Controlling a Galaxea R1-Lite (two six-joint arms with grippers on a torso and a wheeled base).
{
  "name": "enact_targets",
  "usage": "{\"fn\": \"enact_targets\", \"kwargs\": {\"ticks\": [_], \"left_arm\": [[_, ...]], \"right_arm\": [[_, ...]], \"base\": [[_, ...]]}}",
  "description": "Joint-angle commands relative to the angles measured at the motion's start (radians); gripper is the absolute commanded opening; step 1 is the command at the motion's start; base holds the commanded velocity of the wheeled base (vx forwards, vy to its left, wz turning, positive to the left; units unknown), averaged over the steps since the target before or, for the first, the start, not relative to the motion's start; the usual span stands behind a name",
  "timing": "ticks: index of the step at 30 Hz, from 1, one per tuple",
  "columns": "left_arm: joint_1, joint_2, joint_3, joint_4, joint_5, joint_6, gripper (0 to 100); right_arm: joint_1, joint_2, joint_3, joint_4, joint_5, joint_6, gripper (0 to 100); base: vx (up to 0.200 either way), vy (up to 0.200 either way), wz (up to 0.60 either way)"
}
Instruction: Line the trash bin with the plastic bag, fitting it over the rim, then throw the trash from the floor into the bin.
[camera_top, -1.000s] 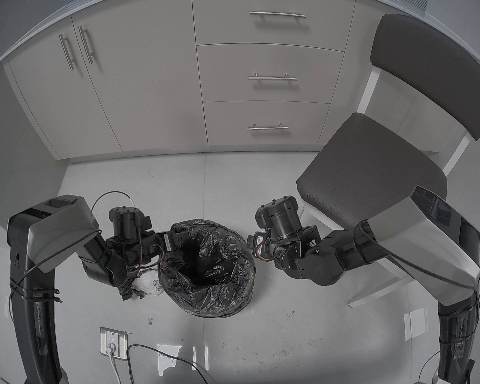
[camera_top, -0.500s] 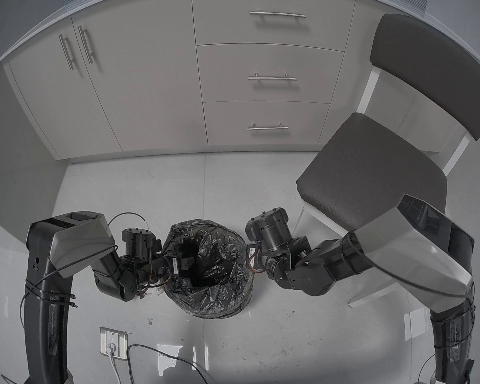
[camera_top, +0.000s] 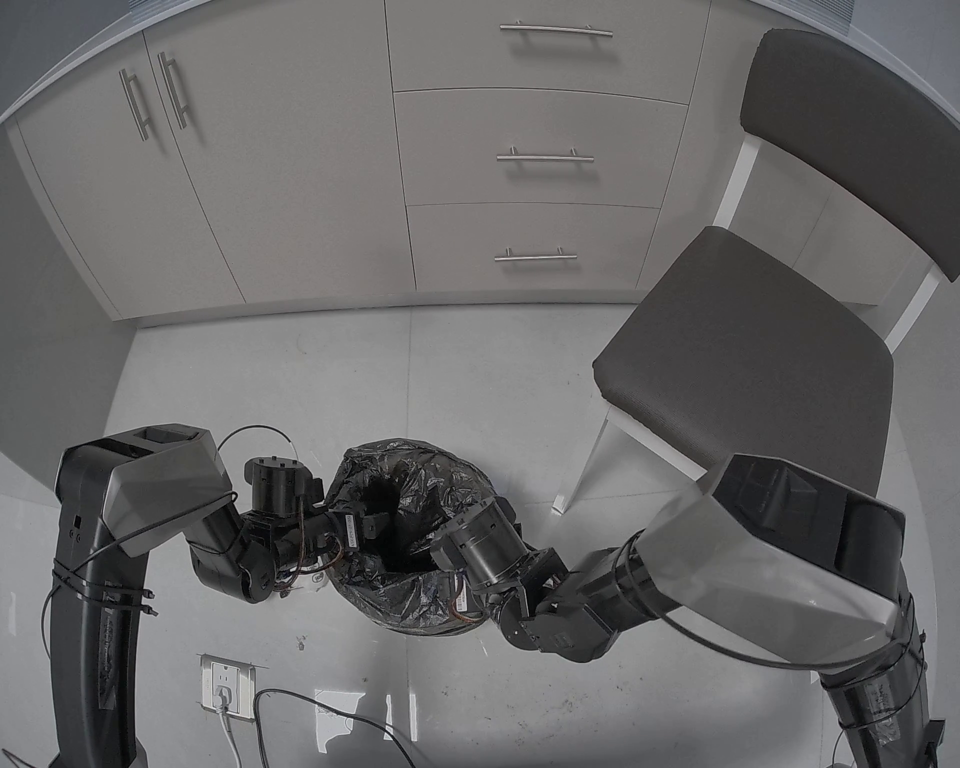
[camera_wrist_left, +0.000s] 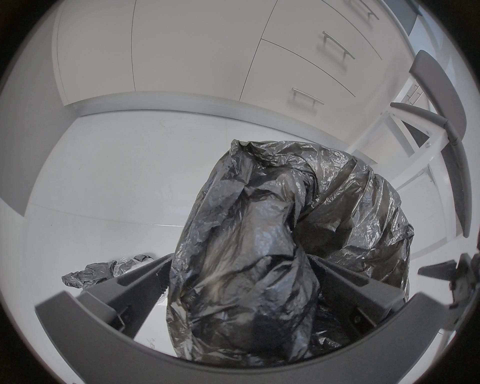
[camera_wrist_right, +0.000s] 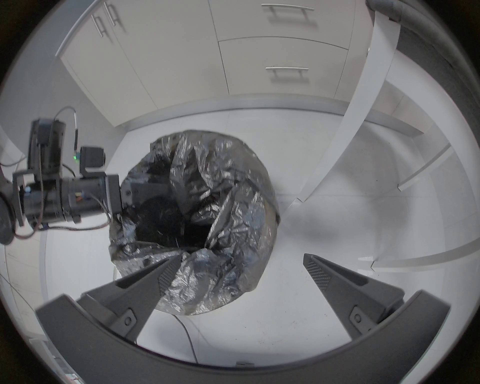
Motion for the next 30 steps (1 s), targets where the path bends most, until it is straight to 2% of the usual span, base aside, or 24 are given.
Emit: {"fn": "enact_targets", "kwargs": {"ticks": [1,15,30], "left_arm": [[0.001,0.001,-0.001,0.000,0.000,-0.003,100],[-0.003,-0.016,0.001,0.000,0.000,-0.005,100],[-0.003,-0.014,-0.010,0.000,0.000,-0.009,100]], "right_arm": [[0.016,0.055,-0.005,-0.001,-0.001,0.000,100],[0.013,0.145,-0.179,0.017,0.005,-0.034,100],[0.011,0.205,-0.191,0.028,0.005,-0.049,100]], "base": [[0.000,0.000,0.00],[0.000,0.000,0.00],[0.000,0.000,0.00]]}}
